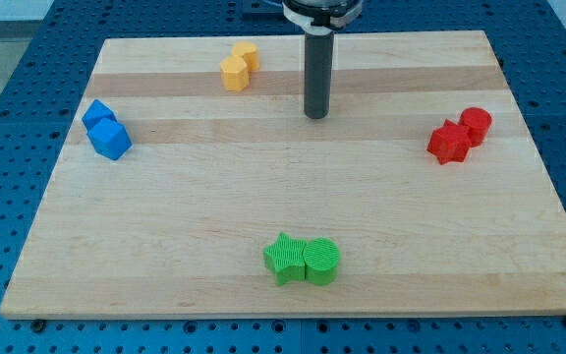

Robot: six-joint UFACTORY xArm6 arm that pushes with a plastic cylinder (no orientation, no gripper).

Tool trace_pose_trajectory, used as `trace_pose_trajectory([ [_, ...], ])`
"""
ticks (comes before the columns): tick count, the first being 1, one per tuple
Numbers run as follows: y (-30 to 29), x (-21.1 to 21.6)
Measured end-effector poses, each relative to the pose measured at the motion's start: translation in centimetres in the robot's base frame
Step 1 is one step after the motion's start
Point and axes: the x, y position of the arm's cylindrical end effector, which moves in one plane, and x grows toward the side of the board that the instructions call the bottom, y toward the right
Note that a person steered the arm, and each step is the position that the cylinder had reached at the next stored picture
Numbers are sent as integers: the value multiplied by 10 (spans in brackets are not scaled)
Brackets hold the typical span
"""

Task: Place your arm below the cube

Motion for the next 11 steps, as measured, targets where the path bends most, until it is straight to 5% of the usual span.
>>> trace_pose_trajectory([
  [11, -235, 118],
])
